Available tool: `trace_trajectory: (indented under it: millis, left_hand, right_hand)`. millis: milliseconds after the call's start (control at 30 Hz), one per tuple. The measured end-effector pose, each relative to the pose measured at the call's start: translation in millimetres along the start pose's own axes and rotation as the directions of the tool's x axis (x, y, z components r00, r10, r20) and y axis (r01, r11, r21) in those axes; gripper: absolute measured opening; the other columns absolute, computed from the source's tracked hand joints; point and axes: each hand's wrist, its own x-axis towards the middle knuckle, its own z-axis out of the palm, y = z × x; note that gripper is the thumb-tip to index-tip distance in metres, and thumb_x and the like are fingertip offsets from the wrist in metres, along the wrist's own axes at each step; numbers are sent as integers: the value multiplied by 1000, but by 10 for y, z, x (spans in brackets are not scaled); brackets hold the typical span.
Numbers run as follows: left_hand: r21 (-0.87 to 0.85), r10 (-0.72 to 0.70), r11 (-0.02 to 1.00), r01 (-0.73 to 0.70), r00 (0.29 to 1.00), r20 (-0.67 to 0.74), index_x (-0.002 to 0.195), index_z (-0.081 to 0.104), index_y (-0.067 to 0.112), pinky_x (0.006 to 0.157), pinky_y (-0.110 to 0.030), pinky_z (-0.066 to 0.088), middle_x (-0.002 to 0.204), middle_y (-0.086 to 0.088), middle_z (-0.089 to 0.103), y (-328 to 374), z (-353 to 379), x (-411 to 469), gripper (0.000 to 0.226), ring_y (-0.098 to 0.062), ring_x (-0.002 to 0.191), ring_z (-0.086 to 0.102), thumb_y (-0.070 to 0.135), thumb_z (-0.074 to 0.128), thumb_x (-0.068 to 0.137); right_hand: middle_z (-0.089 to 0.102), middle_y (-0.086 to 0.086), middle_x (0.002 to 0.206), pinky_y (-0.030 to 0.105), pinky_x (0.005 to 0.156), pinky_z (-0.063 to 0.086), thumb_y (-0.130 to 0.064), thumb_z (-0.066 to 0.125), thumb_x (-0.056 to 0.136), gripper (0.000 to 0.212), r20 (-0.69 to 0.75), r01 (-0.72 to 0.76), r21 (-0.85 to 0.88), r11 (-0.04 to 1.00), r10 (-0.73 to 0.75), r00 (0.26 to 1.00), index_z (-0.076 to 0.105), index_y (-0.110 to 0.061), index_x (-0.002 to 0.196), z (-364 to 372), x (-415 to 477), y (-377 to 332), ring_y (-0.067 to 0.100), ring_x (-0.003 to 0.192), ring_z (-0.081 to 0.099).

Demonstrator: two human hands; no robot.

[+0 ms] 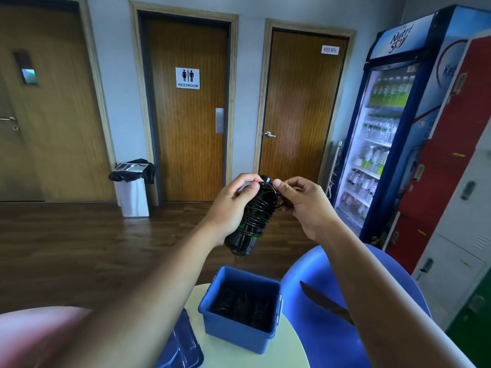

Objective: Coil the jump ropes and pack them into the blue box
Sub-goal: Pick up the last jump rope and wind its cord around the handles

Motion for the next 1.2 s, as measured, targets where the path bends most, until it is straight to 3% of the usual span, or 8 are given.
trace_trajectory:
  millis: [133,233,367,567,700,867,933,1200]
  left_hand:
    - [13,20,1000,-20,1000,-16,99,65,31,78,-69,54,97,-9,70,17,-26,14,8,-46,93,68,34,58,99]
    - [11,60,998,-60,998,-13,95,65,32,80,-64,54,94,-6,67,23,-41,-3,7,-36,87,66,38,61,94]
    - [-101,102,990,-99,994,26,91,68,29,77,-52,53,89,-3,63,38,-25,-33,4,-29,85,60,29,67,88]
    - [-183,137,974,-130,990,26,91,69,27,80,-61,50,96,-15,56,47,-69,-26,5,-34,89,56,29,70,86]
    - [-162,120,980,-117,993,3,90,65,26,78,-61,50,93,-9,57,83,-87,-8,11,-34,89,55,37,67,92]
    - [-105,111,988,-111,994,-10,84,65,26,70,-41,53,81,3,63,133,-99,-4,12,-20,78,61,37,63,88]
    - [-100,115,989,-112,993,27,83,63,23,67,-40,53,80,3,61,122,-96,-6,13,-20,76,61,35,66,87]
    - [-193,80,979,-65,994,70,84,54,15,65,-51,58,93,-22,57,135,-116,16,19,-41,80,64,25,70,87]
  right_hand:
    - [68,8,82,30,73,51,-28,75,77,23,93,-54,112,992,44,995,67,-11,90,-78,-15,-4,20,78,61]
    - [70,3,81,27,74,54,-14,72,85,13,85,-60,110,992,51,995,68,-11,97,-126,6,-18,13,75,65]
    - [74,-2,80,32,83,56,-2,63,93,18,70,-85,130,988,76,995,67,-11,108,-170,37,-75,12,77,70]
    - [74,14,101,37,87,58,-5,61,96,12,54,-178,50,983,175,983,70,-6,103,-129,109,-197,26,96,70]
    - [74,10,95,33,81,58,-12,61,97,8,125,-187,54,981,179,976,67,-7,97,-89,113,-283,22,91,70]
    - [75,6,88,32,76,58,-13,59,99,7,127,-225,106,969,211,969,64,-9,96,-29,108,-297,20,83,72]
    - [73,6,84,32,72,57,-14,58,99,8,114,-228,128,965,214,970,64,-9,97,15,105,-319,18,77,72]
    - [69,6,86,37,74,51,-15,56,100,14,47,-189,-66,980,192,980,65,-13,90,135,121,-432,22,81,63]
